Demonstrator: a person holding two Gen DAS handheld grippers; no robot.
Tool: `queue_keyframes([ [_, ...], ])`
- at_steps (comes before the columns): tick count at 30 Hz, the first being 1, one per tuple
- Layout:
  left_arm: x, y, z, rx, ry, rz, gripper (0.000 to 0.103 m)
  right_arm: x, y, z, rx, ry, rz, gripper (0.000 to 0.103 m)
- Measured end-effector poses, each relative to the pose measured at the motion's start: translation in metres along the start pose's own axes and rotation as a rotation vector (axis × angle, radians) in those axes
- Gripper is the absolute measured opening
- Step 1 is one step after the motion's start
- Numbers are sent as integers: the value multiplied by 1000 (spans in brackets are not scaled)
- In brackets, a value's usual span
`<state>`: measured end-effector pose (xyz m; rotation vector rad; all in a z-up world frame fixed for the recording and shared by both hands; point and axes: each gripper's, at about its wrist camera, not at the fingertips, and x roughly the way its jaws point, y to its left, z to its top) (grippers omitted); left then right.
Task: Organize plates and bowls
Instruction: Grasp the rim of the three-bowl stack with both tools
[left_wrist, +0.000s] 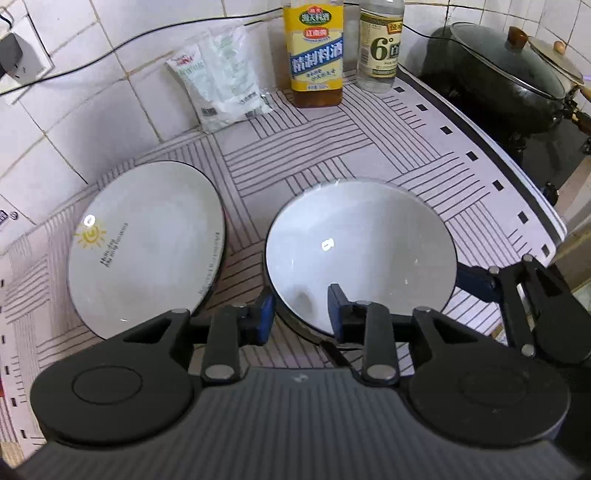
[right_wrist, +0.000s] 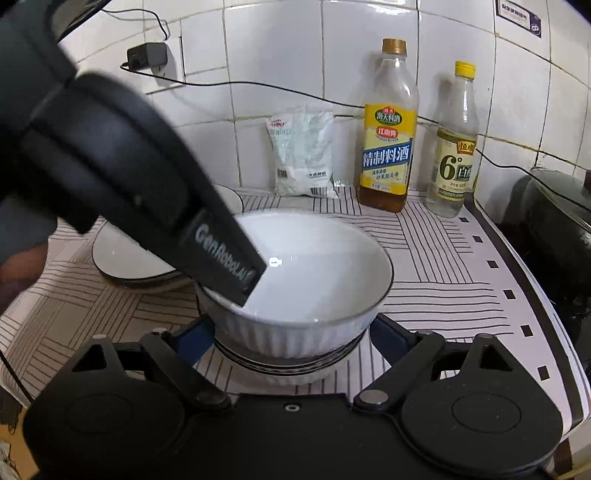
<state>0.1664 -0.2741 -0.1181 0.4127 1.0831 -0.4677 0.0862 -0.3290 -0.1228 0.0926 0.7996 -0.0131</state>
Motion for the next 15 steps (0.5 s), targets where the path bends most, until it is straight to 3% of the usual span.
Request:
queue_keyframes([
  [5,0,9,-2,-28,13,-48,33,1,6,-5,-8,-11,-19,94],
  [11,-1,25,-5,-80,15,-122,19,-2,7,-5,-28,-1,-40,94],
  [15,-8,33,-5,-79,-3,-147,17,-11,8,-4,-35,-5,-49,94],
])
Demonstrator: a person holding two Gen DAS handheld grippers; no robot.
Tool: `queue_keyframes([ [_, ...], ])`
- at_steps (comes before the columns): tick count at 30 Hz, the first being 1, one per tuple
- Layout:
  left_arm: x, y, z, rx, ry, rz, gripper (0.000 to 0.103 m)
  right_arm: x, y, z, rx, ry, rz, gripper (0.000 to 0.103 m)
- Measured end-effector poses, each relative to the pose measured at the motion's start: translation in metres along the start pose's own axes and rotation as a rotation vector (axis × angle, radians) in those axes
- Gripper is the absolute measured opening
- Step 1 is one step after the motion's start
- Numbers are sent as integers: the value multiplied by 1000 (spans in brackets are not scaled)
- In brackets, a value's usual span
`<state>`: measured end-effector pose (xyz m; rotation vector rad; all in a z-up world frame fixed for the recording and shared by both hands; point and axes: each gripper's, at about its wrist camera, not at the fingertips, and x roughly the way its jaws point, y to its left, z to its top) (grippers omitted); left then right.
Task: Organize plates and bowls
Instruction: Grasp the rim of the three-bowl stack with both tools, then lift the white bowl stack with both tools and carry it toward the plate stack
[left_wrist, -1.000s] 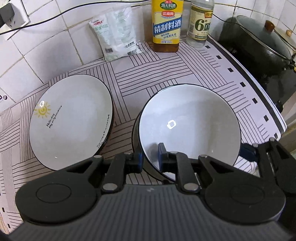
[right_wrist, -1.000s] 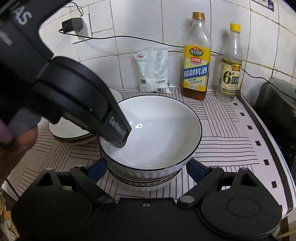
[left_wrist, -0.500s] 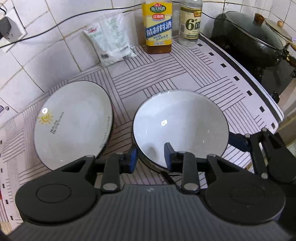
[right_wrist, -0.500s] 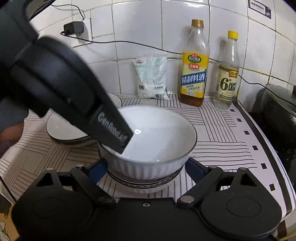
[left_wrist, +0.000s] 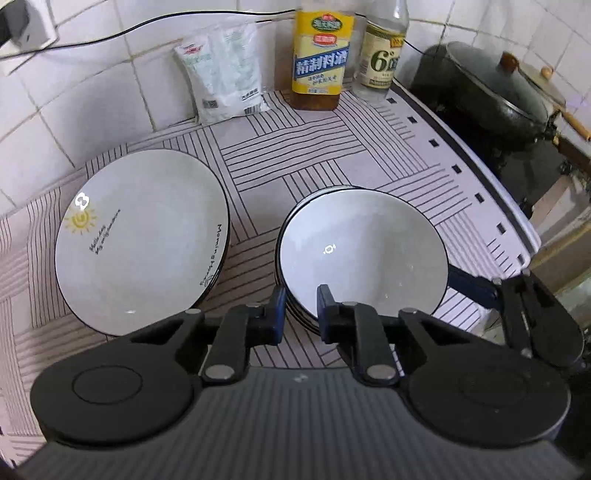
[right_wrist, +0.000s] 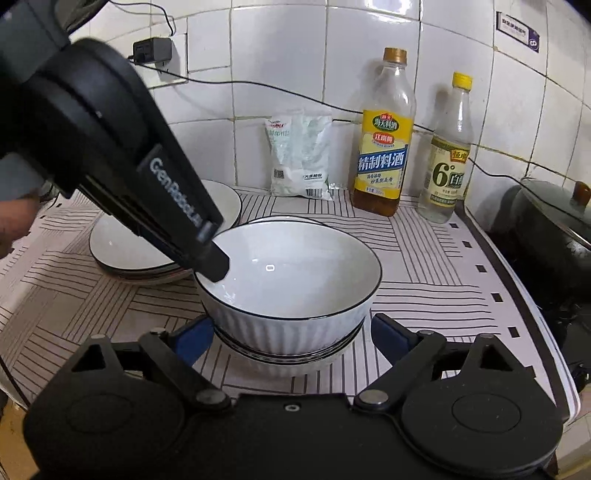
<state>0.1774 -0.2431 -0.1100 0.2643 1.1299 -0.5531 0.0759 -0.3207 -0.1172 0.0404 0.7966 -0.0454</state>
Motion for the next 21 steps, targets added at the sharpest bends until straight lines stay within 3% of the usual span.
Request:
queue_keyframes([
  [10,-21,36,-13,-151,-47,-134,22,-31,-5,-17,61,-30,50,95],
  [14,-18,56,-20,-255,-70,-196,40,-21,-8,-30,65,-34,66,95],
  [21,15,80,-30,-405,-50,-296,54,17,-7,-46,52,-11,82,95],
])
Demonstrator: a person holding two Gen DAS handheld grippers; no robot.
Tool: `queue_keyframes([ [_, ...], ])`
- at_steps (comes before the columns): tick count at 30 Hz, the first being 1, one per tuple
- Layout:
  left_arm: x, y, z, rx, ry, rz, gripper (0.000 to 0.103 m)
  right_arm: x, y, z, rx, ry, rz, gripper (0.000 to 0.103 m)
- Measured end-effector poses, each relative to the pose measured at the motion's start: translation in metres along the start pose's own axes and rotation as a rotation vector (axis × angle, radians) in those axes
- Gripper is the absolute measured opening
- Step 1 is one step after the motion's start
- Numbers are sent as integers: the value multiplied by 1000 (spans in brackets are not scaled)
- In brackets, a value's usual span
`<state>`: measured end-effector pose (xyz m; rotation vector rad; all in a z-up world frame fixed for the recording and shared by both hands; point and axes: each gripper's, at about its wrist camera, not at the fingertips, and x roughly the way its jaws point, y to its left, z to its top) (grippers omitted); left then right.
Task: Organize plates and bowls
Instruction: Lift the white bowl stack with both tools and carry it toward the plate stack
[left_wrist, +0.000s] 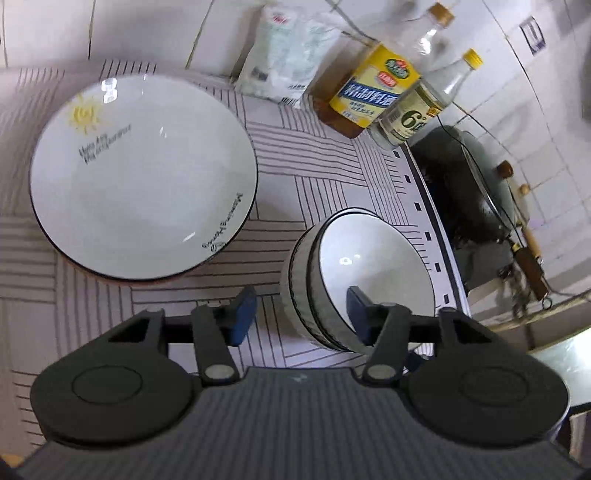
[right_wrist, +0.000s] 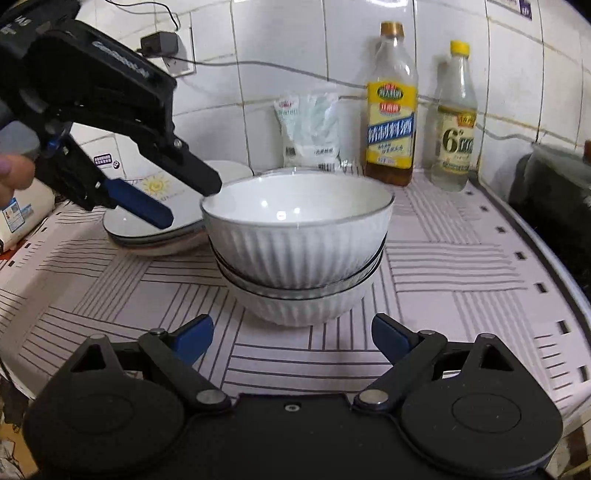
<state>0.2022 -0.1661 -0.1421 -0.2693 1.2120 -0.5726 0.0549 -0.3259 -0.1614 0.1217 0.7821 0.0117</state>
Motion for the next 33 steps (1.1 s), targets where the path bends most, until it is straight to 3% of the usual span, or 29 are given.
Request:
queue_keyframes([
  [7,30,21,-4,-114,37,-79,61,31,-8,-8,44,-9,-11,97],
  [12,45,19,-7,-149,57,-92,60,41,-12,-5,73,-72,48,97],
  [16,50,10,-6,-91,52,-51,56,44,-3,1,-38,-58,8,97],
  [21,60,6,-7,-59,38,-36,39,46,-7,-3,-37,-94,25,98],
  [28,63,5,-9,-39,-30,-31,39,54,-8,-4,-10,-123,33,99],
  [33,61,2,-10,10,-33,-27,38,56,-9,-7,-7,-140,38,99],
])
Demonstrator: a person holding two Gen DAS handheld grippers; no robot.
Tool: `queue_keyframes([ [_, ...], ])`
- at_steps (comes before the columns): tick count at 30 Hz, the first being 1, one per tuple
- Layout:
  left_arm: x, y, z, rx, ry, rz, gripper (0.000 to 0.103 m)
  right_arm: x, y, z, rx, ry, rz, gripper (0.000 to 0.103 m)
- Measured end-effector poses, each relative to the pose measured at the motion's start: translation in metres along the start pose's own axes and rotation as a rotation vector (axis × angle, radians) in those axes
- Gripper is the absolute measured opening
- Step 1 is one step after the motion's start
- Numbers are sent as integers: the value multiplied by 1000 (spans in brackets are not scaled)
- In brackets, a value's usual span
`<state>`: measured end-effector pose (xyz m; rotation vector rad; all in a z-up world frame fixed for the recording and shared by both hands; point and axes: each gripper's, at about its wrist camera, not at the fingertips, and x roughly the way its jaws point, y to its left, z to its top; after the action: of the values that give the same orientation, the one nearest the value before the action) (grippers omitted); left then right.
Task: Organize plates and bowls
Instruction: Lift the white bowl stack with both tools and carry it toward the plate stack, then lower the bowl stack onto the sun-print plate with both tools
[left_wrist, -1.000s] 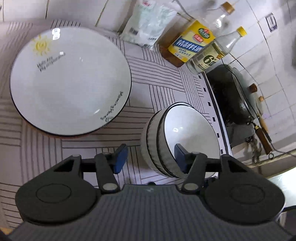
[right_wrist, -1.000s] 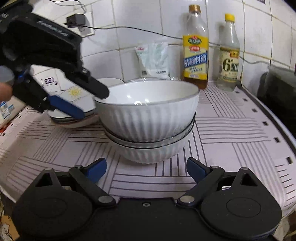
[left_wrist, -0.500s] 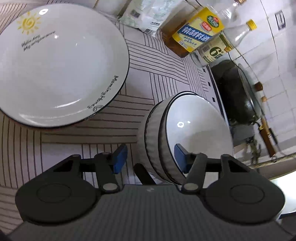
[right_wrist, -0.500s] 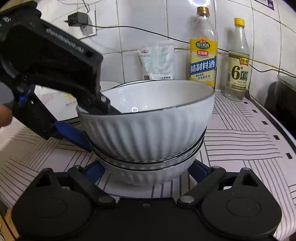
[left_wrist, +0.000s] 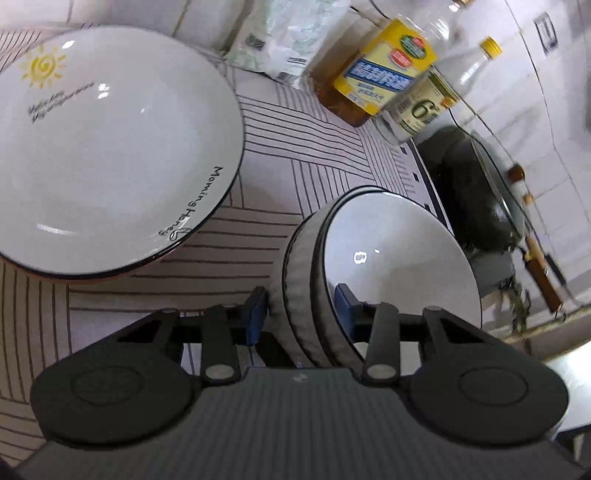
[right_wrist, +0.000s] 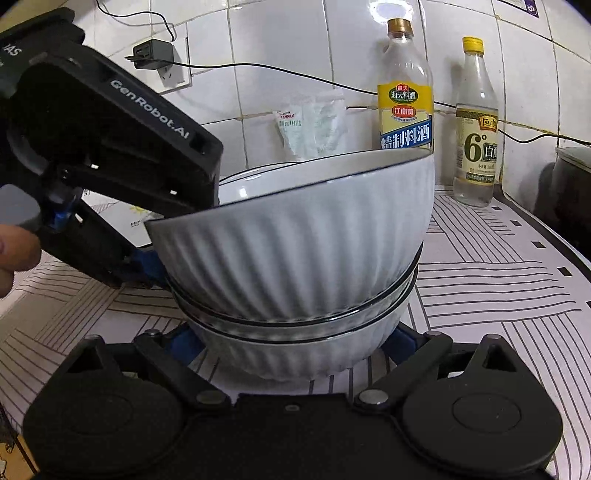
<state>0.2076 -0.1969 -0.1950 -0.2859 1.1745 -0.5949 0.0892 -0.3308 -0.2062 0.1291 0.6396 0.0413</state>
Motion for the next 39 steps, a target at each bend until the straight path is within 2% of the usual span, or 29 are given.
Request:
queue_keyframes([
  [4,-1,-3,2,22,19,11,38,0,1,2,-4,10,-1,99],
  [8,-6,-13,3,60,30,64,38,0,5,6,-7,27,-7,98],
  [15,-20,-18,5,93,32,46,38,-10,7,12,-21,8,6,98],
  [23,-67,-25,9,126,-23,26,38,-31,25,38,-61,-39,18,98],
  [26,-90,-22,15,94,-46,35,38,-37,38,53,-90,-55,47,98],
  [34,-138,-8,36,103,-136,111,38,-28,72,87,-148,-111,143,98],
  [39,-149,15,51,84,-158,168,39,-5,93,98,-158,-119,194,98],
])
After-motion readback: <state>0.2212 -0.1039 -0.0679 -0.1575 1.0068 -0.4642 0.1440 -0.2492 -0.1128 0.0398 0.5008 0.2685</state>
